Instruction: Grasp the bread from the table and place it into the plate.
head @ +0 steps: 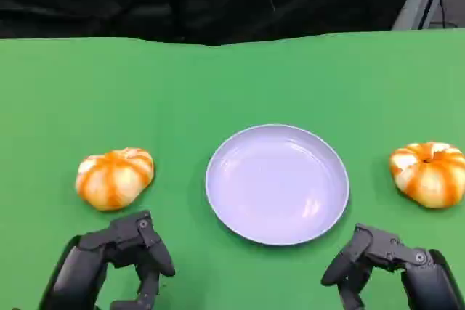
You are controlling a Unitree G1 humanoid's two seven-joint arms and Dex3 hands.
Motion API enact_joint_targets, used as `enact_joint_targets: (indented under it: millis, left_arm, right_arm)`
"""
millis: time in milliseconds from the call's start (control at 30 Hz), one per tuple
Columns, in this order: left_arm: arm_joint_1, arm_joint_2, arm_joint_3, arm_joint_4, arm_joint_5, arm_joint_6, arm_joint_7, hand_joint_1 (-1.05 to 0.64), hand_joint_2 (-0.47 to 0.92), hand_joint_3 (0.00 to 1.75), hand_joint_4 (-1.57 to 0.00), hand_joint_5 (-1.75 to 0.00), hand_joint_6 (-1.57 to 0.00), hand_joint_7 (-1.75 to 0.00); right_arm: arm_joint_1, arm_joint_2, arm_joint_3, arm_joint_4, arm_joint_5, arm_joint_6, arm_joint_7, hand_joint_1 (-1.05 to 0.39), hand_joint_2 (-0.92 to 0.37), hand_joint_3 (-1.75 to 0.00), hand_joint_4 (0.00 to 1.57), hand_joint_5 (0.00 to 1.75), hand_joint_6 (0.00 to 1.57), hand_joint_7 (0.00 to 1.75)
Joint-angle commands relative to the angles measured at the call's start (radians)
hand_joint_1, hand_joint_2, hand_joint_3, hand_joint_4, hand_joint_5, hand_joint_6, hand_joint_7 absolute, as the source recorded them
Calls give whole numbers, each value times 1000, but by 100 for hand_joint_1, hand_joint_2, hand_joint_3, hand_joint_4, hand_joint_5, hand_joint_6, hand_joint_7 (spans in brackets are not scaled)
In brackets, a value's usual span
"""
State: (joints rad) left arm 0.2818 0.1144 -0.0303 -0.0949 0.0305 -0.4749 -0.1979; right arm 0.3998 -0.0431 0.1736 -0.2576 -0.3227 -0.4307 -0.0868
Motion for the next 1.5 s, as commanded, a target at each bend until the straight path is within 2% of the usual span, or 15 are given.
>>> enact_joint_targets:
  millis: [33,733,800,867,967,1033,1067,1100,1133,1200,1233,1300,1367,1500]
  left_arm:
    - [-7,16,10,14,5,-16,8,-3,29,148,-84,-172,-82,-148]
    - [-14,10,15,23,4,-23,18,-6,28,148,-85,-171,-84,-147]
    - [-18,8,20,24,0,-22,21,-7,30,145,-82,-165,-82,-141]
    - [-21,5,23,28,6,-31,28,-6,35,134,-77,-152,-80,-126]
    - [-30,8,22,28,6,-20,28,-6,48,105,-68,-136,-77,-103]
    - [-31,9,22,29,6,-19,28,-6,51,99,-67,-133,-77,-97]
    - [-38,31,23,8,55,27,30,-6,52,98,-67,-132,-77,-97]
    - [-44,47,25,-9,93,62,32,-20,67,58,-55,-114,-66,-72]
    - [-48,64,26,-31,132,100,31,-25,78,34,-52,-106,-66,-56]
    - [-51,77,25,-57,167,141,30,-35,89,9,-44,-94,-61,-34]
    - [-57,89,26,-78,187,174,26,-36,91,6,-43,-92,-61,-31]
    - [-63,102,27,-107,208,216,22,-38,90,2,-30,-82,-51,-20]
    - [-84,122,26,-123,274,249,37,-38,89,1,-23,-75,-45,-14]
    - [-135,153,16,-145,421,337,60,-44,90,0,-17,-63,-38,-5]
  right_arm:
    - [-6,-3,0,2,16,4,3,-5,-30,-134,85,160,85,128]
    - [-6,-2,0,0,15,8,3,-4,-30,-134,84,158,85,128]
    - [-8,0,2,0,18,10,4,-4,-30,-134,85,159,85,128]
    - [-7,0,2,3,25,7,5,-4,-30,-134,85,160,85,128]
    - [-6,-1,0,3,17,8,2,-4,-30,-134,85,160,85,128]
    - [-6,-1,0,3,15,8,2,-4,-30,-135,85,160,85,128]
    - [-6,0,0,2,16,9,2,-4,-30,-135,85,160,85,128]
    - [-6,1,1,2,16,11,2,-4,-30,-134,85,160,84,128]
    - [-4,2,1,0,18,14,3,-4,-30,-134,85,160,84,128]
    - [-2,4,1,-2,21,18,3,-4,-30,-133,84,160,84,127]
    - [-2,5,3,-2,17,19,2,-4,-31,-132,84,160,84,127]
    - [-2,7,5,-2,13,19,-1,-4,-31,-132,85,161,85,127]
    - [-2,9,7,-2,7,21,-5,-4,-31,-131,85,161,85,127]
    - [-8,12,9,9,15,15,-4,-3,-31,-132,84,160,86,128]
